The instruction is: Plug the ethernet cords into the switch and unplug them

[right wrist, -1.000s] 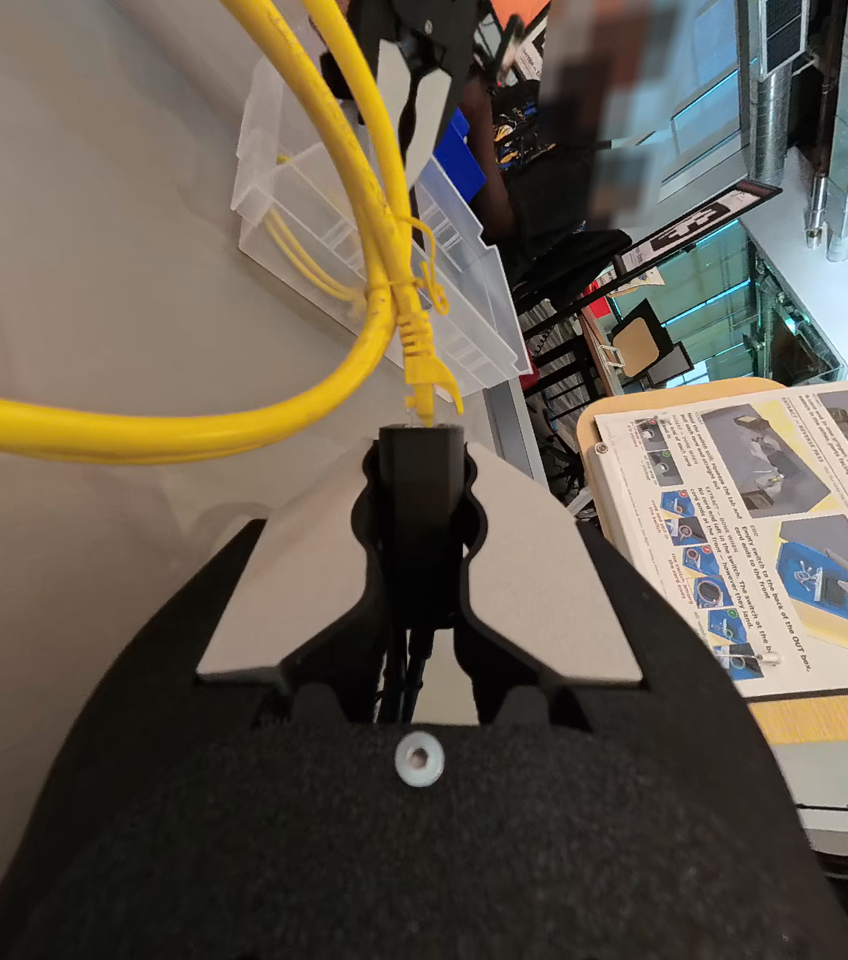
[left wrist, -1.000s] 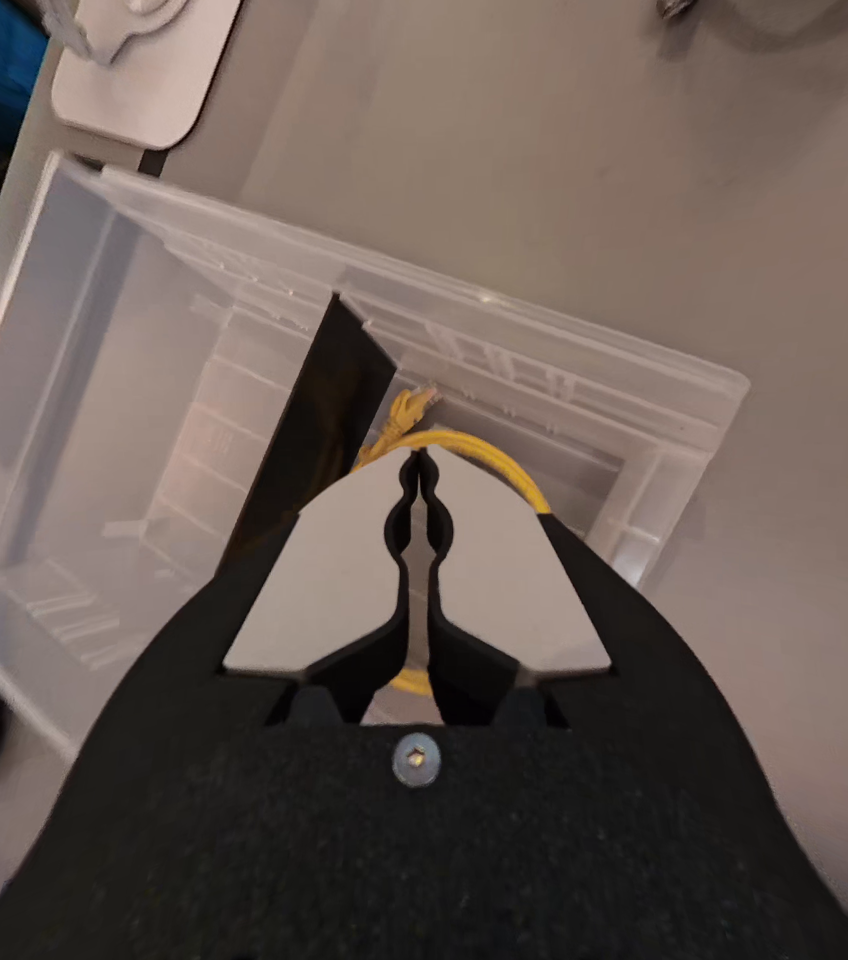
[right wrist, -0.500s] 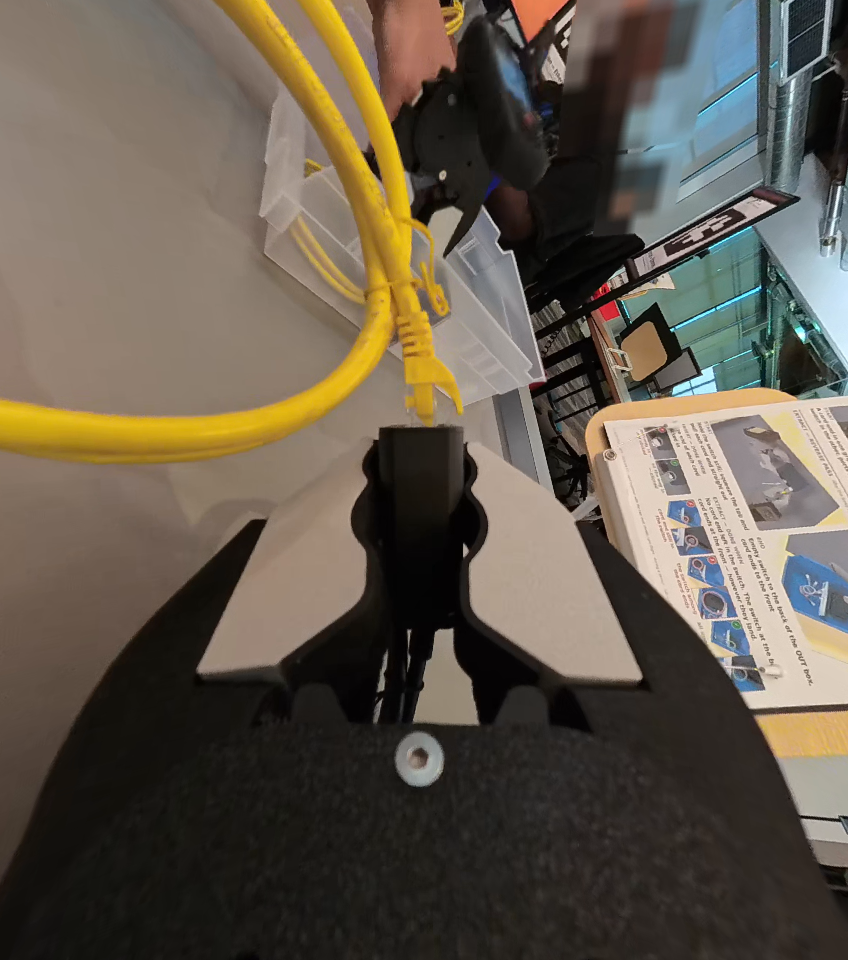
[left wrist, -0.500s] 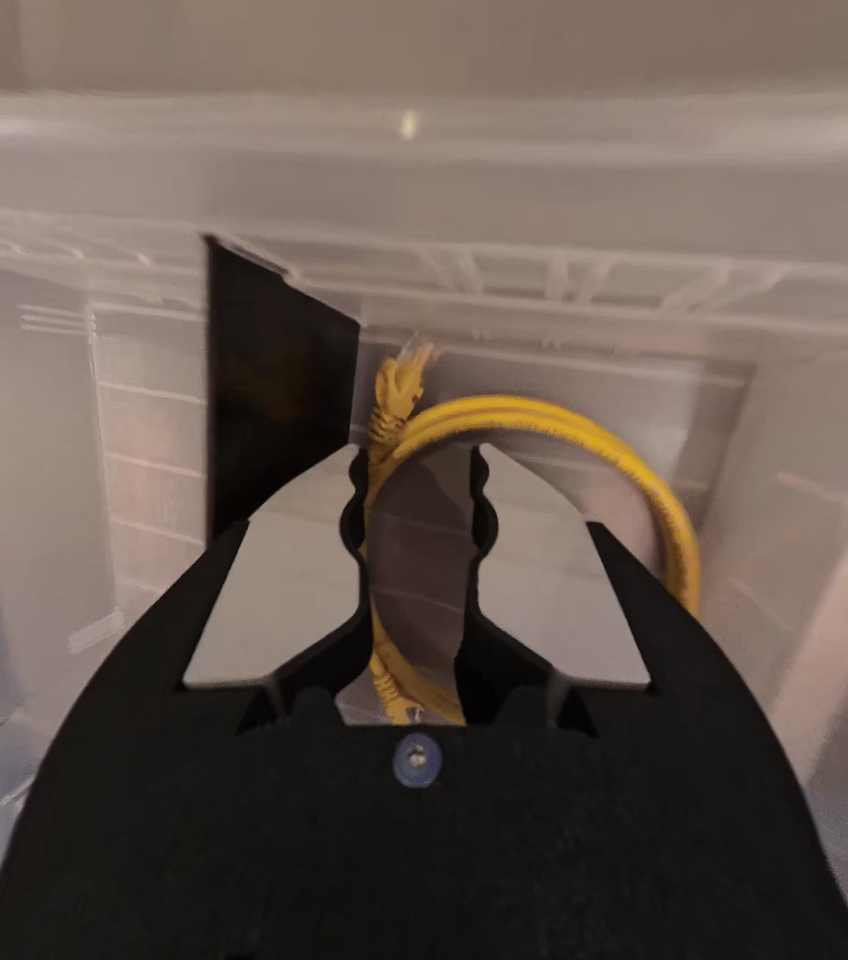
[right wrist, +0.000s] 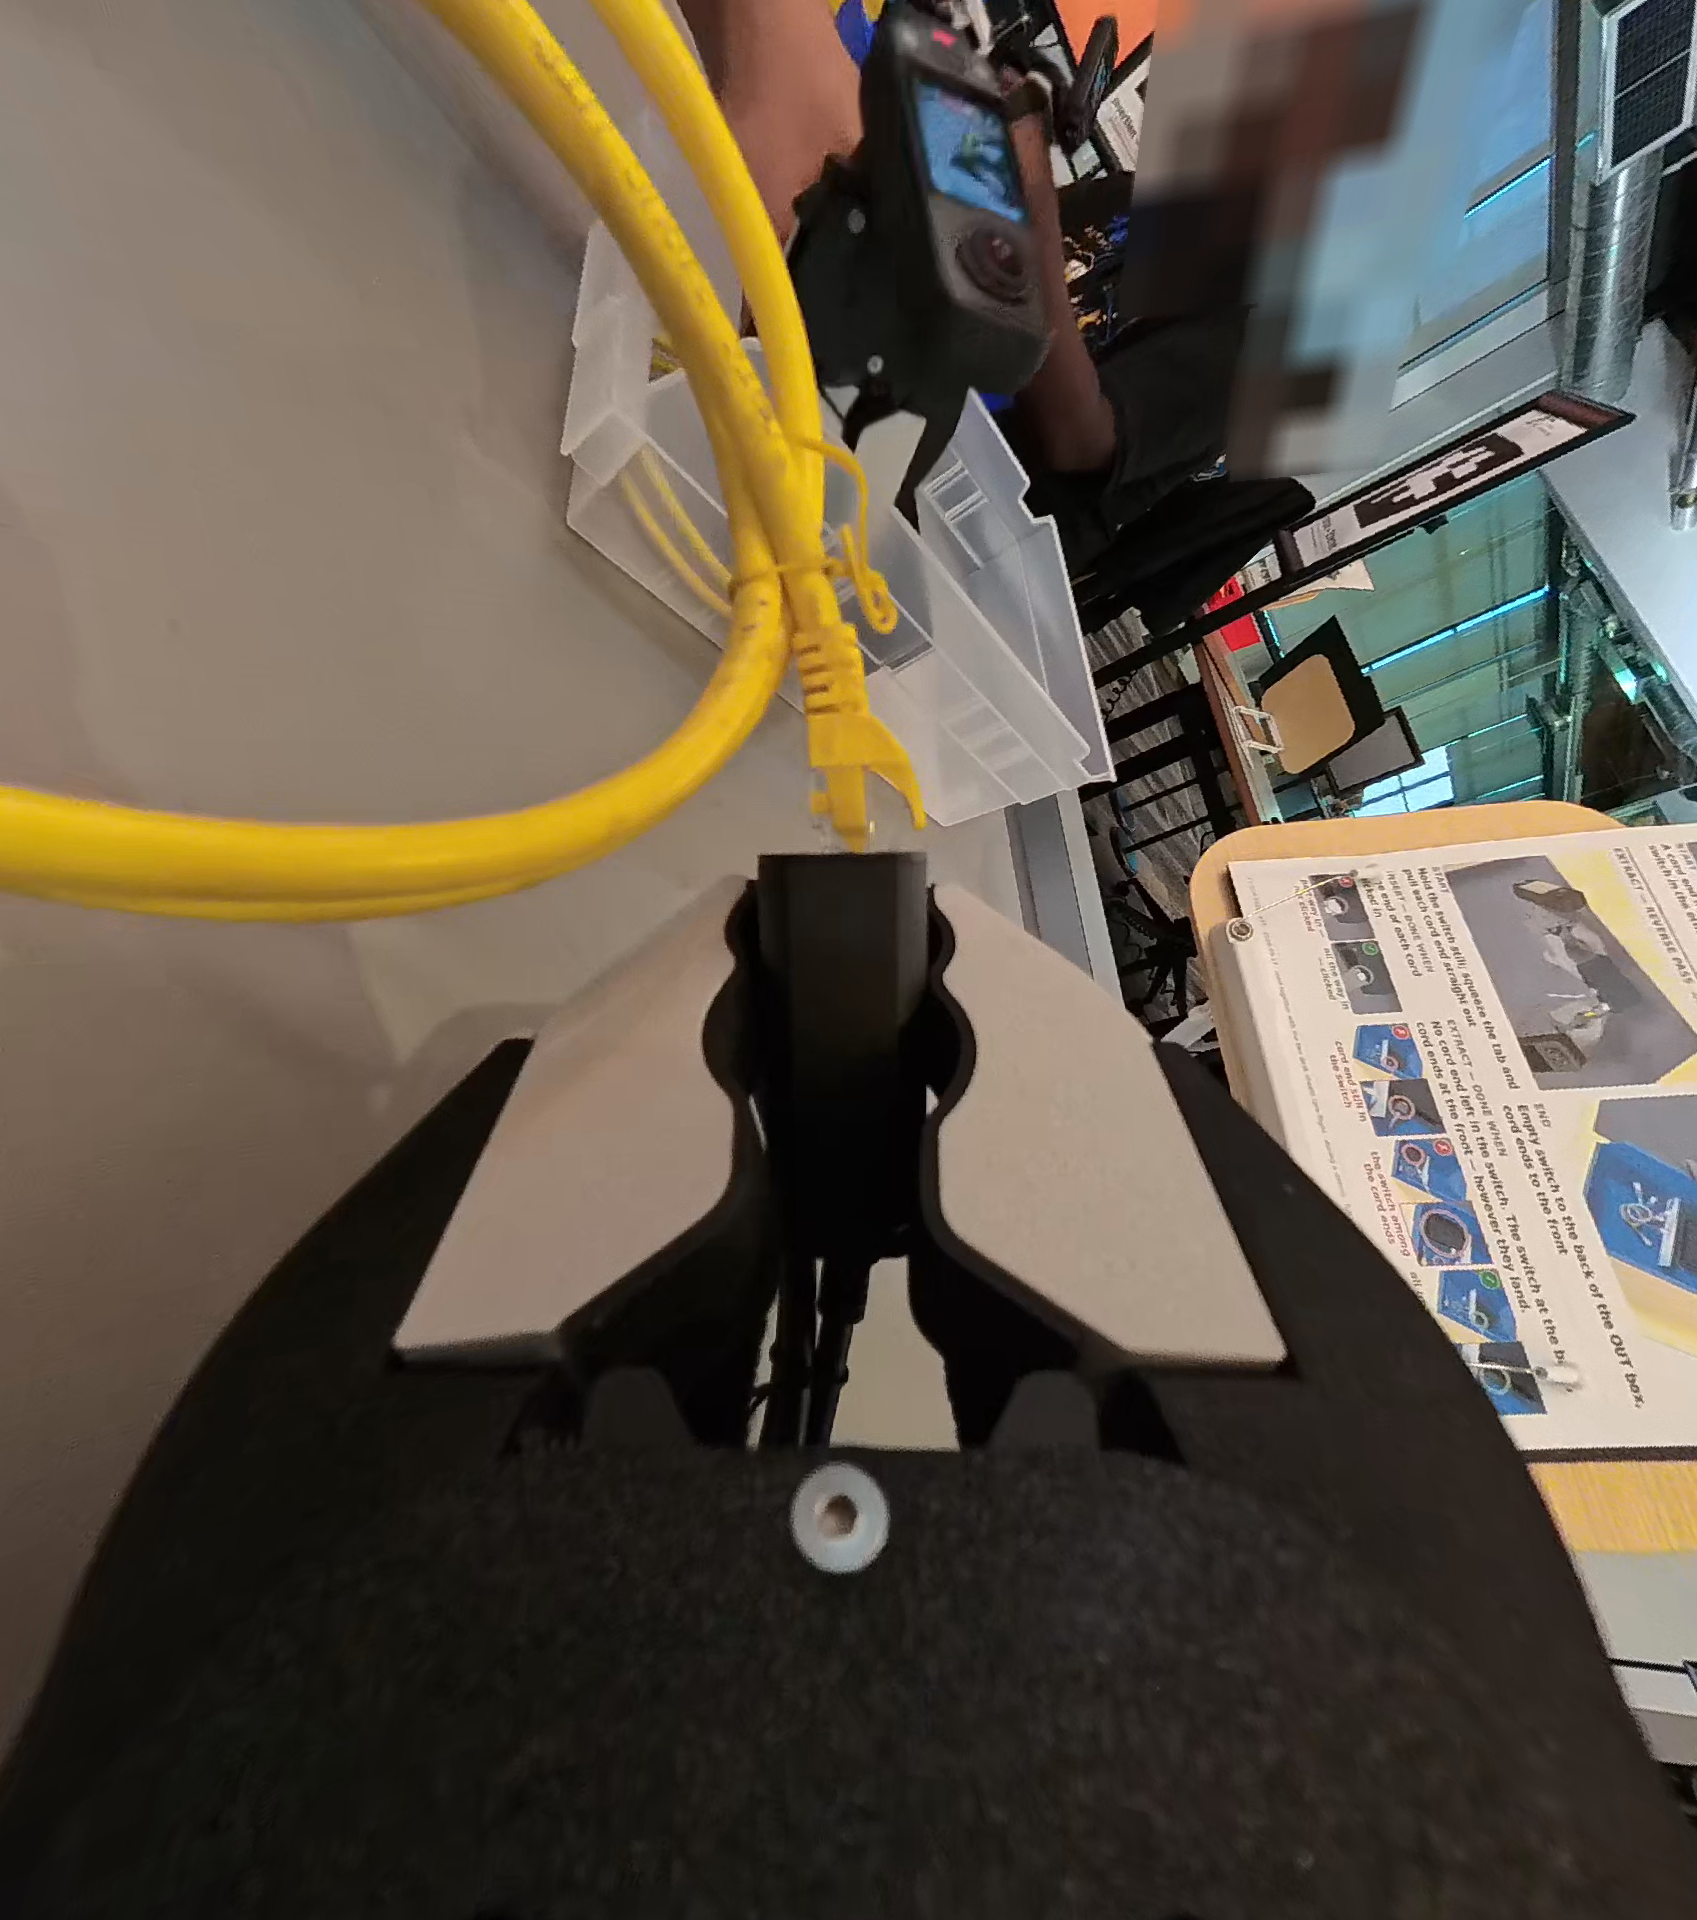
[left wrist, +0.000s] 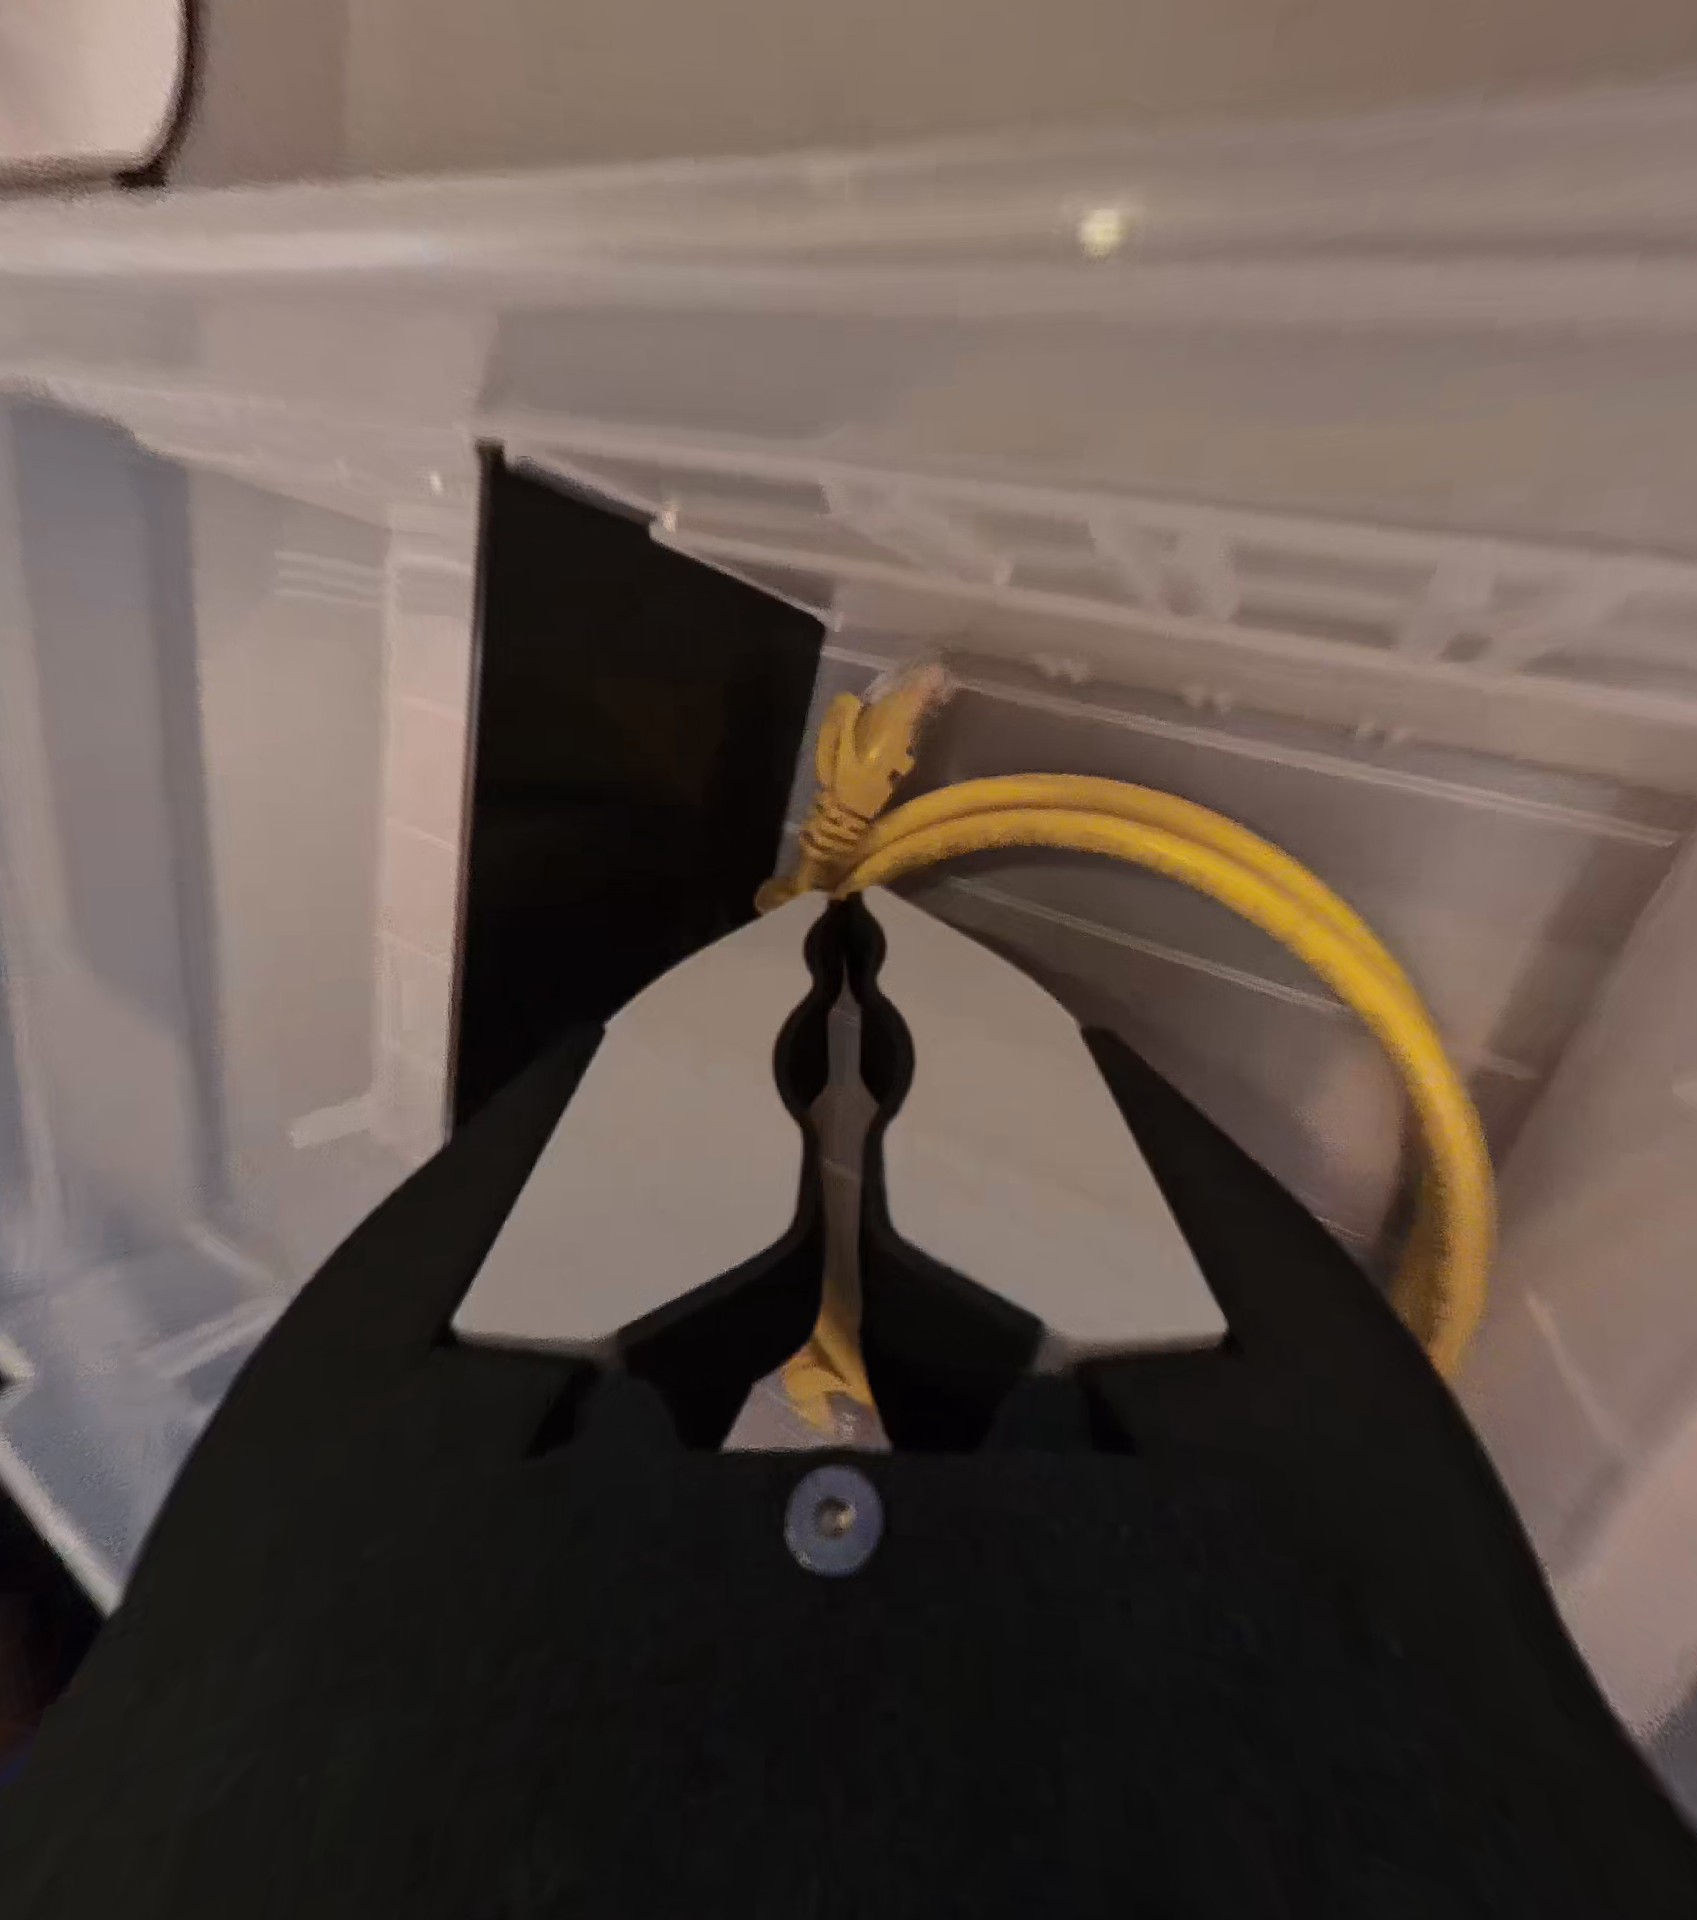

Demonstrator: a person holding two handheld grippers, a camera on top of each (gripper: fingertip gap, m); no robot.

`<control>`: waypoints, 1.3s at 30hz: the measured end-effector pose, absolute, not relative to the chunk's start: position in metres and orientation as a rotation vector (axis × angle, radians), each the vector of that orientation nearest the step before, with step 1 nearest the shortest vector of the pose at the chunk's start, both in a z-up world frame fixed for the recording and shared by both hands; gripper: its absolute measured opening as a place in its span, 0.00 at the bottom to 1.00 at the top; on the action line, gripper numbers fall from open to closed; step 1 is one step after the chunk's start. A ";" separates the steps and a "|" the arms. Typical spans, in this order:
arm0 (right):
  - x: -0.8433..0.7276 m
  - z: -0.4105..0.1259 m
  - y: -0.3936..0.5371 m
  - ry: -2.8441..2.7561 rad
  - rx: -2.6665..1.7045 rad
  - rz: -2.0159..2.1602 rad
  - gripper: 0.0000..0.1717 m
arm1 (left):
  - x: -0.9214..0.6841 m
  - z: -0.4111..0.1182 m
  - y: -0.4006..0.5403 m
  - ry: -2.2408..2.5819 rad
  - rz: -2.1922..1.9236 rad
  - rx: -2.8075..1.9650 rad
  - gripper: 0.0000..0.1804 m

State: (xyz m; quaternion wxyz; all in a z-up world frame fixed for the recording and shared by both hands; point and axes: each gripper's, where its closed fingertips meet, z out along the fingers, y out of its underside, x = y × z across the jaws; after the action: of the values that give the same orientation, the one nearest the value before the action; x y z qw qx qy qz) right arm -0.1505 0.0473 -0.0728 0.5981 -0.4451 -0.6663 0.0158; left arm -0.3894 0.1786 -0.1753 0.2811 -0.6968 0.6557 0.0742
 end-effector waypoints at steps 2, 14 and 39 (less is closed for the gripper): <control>-0.149 -0.072 0.048 -1.539 -1.035 0.040 0.15 | -0.395 -0.175 0.170 1.713 0.128 -1.982 0.00; -0.148 -0.069 0.047 -1.535 -1.034 0.050 0.15 | -0.379 -0.158 0.148 1.645 -0.186 -2.080 0.13; -0.145 -0.065 0.049 -1.521 -1.038 0.061 0.15 | -0.386 -0.057 0.080 1.007 -0.063 -2.189 0.03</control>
State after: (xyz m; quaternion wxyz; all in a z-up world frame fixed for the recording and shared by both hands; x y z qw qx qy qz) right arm -0.1447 0.0488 -0.0648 0.6050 -0.4486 -0.6573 0.0262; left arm -0.3856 0.0797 -0.0570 0.3575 -0.8482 0.3902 -0.0242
